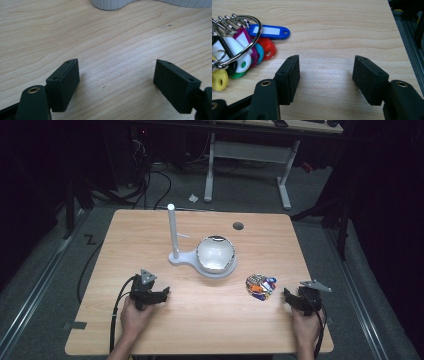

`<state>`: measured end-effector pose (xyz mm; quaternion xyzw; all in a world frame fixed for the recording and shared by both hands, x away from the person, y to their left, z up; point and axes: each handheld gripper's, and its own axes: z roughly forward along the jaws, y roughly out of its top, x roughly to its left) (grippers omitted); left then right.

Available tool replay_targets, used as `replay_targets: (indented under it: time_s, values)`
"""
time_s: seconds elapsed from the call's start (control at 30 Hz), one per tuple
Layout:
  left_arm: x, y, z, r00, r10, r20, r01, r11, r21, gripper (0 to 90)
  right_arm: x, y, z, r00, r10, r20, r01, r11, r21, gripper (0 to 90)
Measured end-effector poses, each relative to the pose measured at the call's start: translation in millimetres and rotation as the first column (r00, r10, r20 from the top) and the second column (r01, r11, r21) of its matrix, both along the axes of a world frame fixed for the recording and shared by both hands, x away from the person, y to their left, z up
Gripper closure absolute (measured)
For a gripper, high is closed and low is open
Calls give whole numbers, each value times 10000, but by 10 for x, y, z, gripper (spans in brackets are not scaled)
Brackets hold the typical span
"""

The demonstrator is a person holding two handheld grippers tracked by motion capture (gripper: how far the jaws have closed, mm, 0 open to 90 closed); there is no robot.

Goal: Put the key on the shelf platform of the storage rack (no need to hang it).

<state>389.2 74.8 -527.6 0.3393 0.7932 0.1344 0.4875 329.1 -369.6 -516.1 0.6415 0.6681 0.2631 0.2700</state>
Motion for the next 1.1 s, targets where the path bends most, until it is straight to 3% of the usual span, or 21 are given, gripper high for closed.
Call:
replay_targets:
  time_s: [1.1]
  values:
    - [-4, 13, -7, 9998, -162, 81, 161, 9998, 134, 212, 2, 4, -1, 10000, 83, -7, -83, 10000, 33, 365]
